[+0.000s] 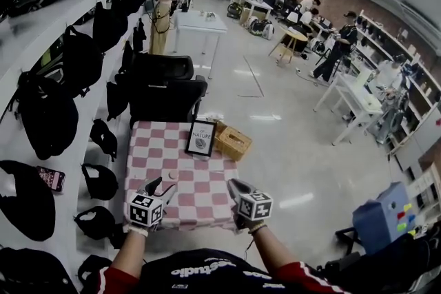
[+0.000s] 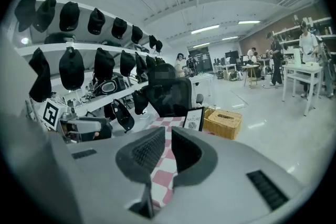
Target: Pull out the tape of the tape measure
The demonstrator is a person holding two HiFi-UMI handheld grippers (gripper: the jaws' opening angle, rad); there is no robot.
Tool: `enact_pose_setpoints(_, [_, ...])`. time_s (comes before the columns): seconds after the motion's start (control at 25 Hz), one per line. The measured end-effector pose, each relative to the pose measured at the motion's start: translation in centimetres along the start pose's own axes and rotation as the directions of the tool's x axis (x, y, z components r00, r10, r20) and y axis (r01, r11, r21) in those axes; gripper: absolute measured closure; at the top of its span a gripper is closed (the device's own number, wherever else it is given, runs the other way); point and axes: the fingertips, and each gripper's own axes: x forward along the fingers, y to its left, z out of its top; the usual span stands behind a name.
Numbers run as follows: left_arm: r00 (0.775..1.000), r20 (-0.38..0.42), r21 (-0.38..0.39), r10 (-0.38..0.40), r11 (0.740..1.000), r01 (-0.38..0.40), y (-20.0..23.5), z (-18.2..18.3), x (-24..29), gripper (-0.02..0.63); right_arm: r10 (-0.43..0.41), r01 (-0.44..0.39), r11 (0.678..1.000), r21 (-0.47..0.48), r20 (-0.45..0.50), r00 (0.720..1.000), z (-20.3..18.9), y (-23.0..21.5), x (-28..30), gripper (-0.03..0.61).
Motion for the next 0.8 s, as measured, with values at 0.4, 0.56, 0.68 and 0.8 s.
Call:
enact_pose_setpoints(0.4, [0.993, 0.116, 0.017, 0.026, 0.999, -0.028, -4.5, 5.1, -3.9, 0.388, 0.110, -0.105, 0.993, -0.048, 0.120, 0.987, 5.6, 2.5, -5.3, 0.552])
enact_pose_setpoints(0.56, [0.983, 0.174, 0.026, 0.055, 0.998, -0.060, -6.0, 6.9, -6.5, 0.388, 0.157, -0.146, 0.986, -0.076, 0.164, 0.974, 7.3, 3.8, -9.8, 0.552])
enact_pose_setpoints(0.68, [0.973, 0.219, 0.024, 0.076, 0.996, -0.083, -7.6, 8.2, -8.2, 0.388, 0.162, -0.140, 0.981, -0.133, 0.177, 0.971, 7.9, 4.1, -12.6, 0.552])
enact_pose_setpoints(0.8, [0.963, 0.254, 0.029, 0.087, 0.995, -0.098, -9.6, 9.0, -9.7, 0.390, 0.176, -0.142, 0.975, -0.173, 0.199, 0.964, 8.0, 4.0, -14.8, 0.552])
